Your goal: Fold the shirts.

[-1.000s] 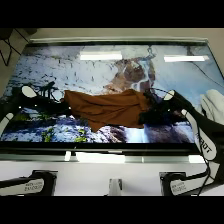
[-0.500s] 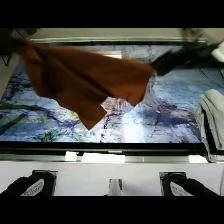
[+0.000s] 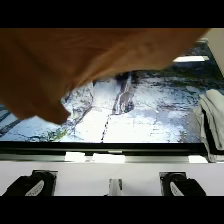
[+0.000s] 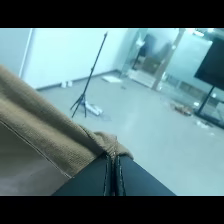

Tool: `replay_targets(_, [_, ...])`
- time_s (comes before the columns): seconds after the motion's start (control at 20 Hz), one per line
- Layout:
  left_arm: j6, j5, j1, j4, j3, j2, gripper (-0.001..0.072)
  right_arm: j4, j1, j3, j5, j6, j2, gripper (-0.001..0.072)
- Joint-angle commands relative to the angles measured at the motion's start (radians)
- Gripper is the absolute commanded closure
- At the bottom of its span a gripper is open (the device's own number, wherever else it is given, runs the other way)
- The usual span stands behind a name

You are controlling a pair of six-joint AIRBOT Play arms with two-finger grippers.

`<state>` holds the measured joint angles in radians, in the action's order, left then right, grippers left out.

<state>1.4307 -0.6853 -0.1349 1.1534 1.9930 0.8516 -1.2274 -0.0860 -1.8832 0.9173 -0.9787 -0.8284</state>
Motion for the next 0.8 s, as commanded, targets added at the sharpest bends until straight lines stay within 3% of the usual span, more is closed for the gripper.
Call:
replay_targets(0.0, [-0.011,0.018,-0.021,0.093,0.013,0.001,0.0672,-0.029,0.0,-0.007,0.029,-0.024,0.021,0.0685])
replay_targets(0.15, [0.03,-0.075,-0.021,0.22,0.013,0.043,0.0672,-0.113,0.0,-0.007,0.184,-0.024,-0.024,0.0685])
replay_targets(0.4, [0.029,-0.286,-0.021,0.299,-0.084,0.216,0.0671,-0.315,0.0,0.046,0.546,-0.002,-0.246,0.0685])
replay_targets(0.5, [0.031,-0.293,-0.021,0.298,-0.187,0.304,0.067,-0.331,0.0,0.111,0.534,0.006,-0.373,0.0685])
replay_targets(0.6, [0.076,-0.28,-0.021,0.283,-0.285,0.406,0.067,-0.329,0.0,0.155,0.43,-0.005,-0.506,0.0685])
replay_targets(0.75, [0.112,-0.291,-0.023,0.13,-0.362,0.577,0.0661,-0.316,0.0,0.156,0.293,-0.13,-0.682,0.0685])
